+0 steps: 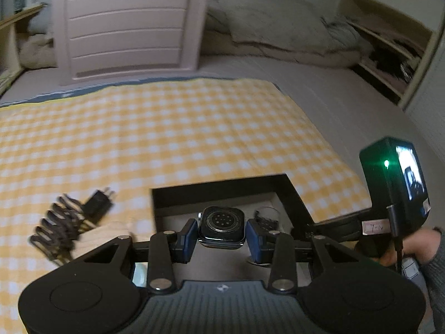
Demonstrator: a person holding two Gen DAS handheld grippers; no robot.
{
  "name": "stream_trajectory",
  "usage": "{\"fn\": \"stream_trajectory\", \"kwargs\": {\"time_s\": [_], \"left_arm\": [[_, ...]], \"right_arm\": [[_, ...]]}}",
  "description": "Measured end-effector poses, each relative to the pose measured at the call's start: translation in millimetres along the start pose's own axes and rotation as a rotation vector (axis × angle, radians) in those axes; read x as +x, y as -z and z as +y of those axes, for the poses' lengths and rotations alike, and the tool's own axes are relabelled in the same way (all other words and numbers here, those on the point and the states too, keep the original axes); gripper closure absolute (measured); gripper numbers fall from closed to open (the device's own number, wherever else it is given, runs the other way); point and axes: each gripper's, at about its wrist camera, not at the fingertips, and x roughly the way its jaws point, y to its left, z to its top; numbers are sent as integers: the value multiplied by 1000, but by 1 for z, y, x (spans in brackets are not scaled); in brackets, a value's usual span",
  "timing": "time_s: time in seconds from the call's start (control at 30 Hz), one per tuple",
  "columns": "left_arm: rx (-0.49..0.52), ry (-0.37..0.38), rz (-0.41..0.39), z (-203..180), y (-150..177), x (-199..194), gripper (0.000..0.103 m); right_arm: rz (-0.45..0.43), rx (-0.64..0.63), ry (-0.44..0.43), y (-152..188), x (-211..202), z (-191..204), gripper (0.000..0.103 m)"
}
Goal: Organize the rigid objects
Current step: 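Carry the smartwatch into the black box and open the left gripper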
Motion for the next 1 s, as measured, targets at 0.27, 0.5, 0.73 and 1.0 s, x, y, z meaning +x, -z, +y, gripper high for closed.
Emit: {"fn": "stream_trajectory", "kwargs": {"time_s": [0.27,0.5,0.73,1.0], "left_arm": [[-13,37,60,-6,-6,40,64],[-37,31,83,-3,-12,63,63],[-71,26,105,1,-15,70,37],[-42,18,104,4,-15,53,35]], "right_arm": [[1,-1,-8,-2,4,-4,99],[-1,-2,-13,0,5,-4,99],[3,2,-25,1,7,-8,98],[3,4,-26,0,8,-9,98]]}}
